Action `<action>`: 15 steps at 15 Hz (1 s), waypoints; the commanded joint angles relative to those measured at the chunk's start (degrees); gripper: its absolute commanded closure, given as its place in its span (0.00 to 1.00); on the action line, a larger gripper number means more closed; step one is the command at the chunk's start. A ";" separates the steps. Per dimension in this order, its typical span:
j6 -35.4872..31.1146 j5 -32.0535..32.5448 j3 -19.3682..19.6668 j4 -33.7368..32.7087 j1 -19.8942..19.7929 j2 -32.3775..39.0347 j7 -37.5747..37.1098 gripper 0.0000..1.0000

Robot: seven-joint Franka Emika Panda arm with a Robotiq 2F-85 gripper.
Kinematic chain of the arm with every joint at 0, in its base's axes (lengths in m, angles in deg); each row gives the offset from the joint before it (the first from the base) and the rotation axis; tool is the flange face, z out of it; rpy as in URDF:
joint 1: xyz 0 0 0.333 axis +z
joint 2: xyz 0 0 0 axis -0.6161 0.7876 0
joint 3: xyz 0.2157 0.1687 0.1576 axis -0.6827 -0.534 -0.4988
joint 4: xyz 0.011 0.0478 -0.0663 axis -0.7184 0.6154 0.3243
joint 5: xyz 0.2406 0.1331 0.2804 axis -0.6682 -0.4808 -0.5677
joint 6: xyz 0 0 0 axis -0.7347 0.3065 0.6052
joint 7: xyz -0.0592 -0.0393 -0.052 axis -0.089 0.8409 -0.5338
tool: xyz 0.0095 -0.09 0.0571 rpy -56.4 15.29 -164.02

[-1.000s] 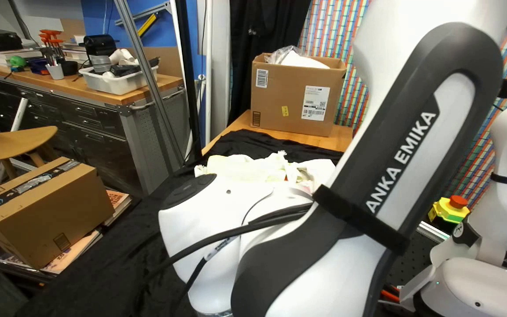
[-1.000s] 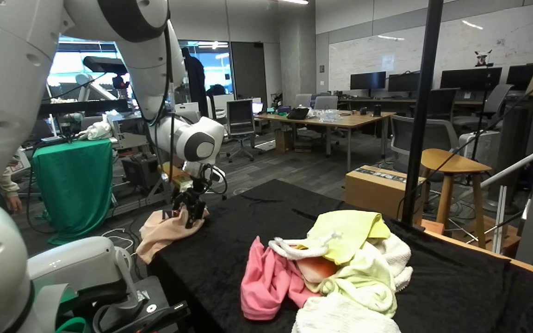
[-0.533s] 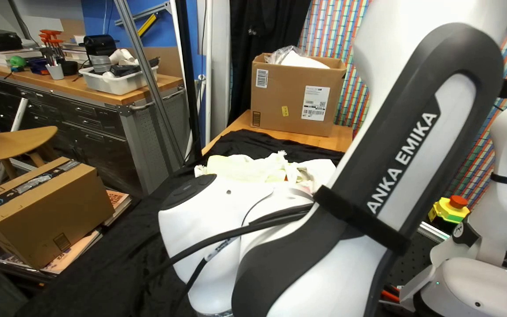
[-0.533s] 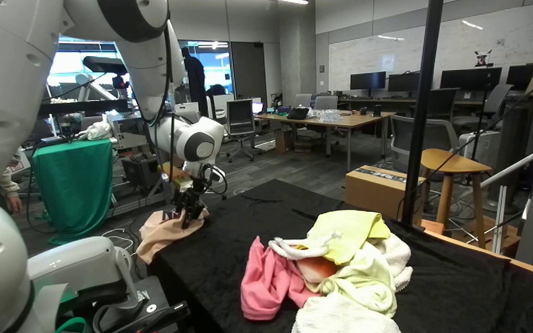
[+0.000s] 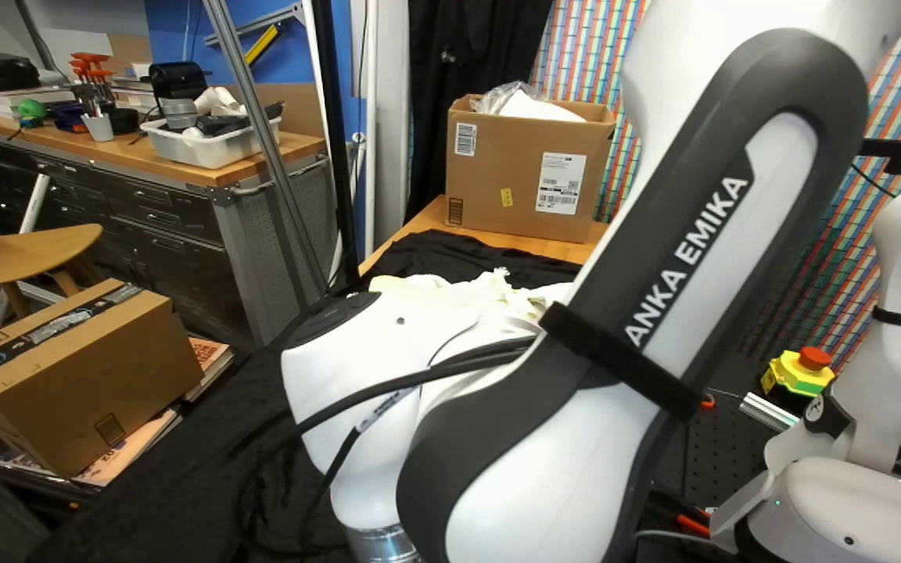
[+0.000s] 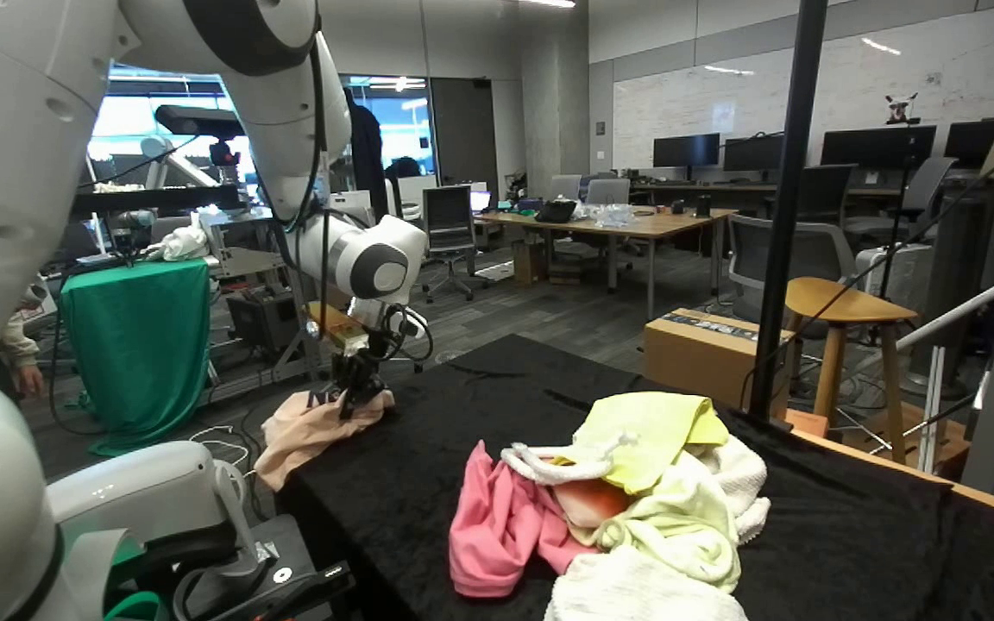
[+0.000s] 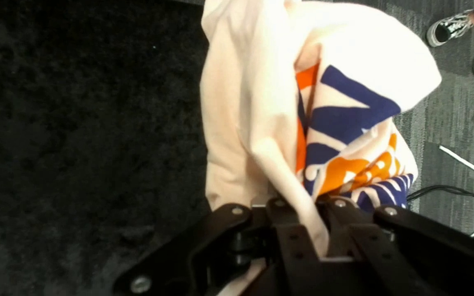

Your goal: Pile up all the things on the table on the white shirt

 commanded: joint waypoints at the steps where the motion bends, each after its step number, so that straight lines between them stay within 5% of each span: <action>1: 4.19 -2.23 -0.66 0.03 -4.09 -2.62 5.17 0.94; 8: 14.98 -6.64 1.56 0.22 -14.50 -10.59 17.96 0.94; 15: 25.05 -9.62 9.33 -2.27 -23.00 -19.63 27.72 0.94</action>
